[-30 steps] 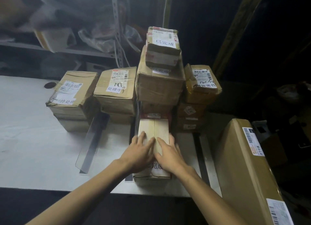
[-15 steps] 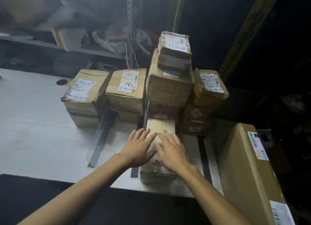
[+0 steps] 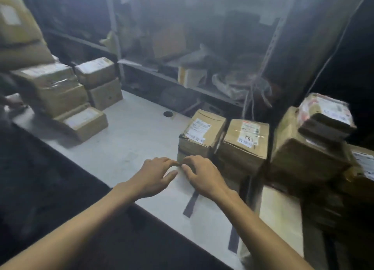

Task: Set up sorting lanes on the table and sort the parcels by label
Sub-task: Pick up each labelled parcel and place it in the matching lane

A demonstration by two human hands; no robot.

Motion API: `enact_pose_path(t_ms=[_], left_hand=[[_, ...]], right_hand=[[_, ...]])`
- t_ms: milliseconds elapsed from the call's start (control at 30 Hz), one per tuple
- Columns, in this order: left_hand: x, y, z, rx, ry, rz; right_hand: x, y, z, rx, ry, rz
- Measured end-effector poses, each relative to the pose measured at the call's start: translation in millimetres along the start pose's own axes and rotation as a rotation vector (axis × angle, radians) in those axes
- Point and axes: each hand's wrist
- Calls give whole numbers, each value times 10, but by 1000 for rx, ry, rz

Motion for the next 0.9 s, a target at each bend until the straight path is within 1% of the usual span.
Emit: enact_pose_path(t_ms=[100,200,433,600,767,900], left_hand=[[181,-671,-209,135,32,-84],[349,-1190,-395,254,68,-141],[541,-2061,-513,401,122,-218],[491,-2678,-195,446,88,-222],[476,-3354,321,504,72,-206],[505,-3838,744,529,50,-179]], right_hand=[[-304,-474,349,84,-47,-28],[-575,-857,637,131,-99,-39],[-1137,-1484,1383,225,-220,-58],[-1555,-1658,2093,236,-311,-57],[-1866,-1729,2987,223,-373,-40],[-2032,-1801,3619,168,-416,-10]])
Point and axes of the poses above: each hand's wrist, its own z-axis towards the middle knuckle, its own x-axis out of the back of the hand, y = z × x, and after that the axes turned 7 degrees about z, right-handed
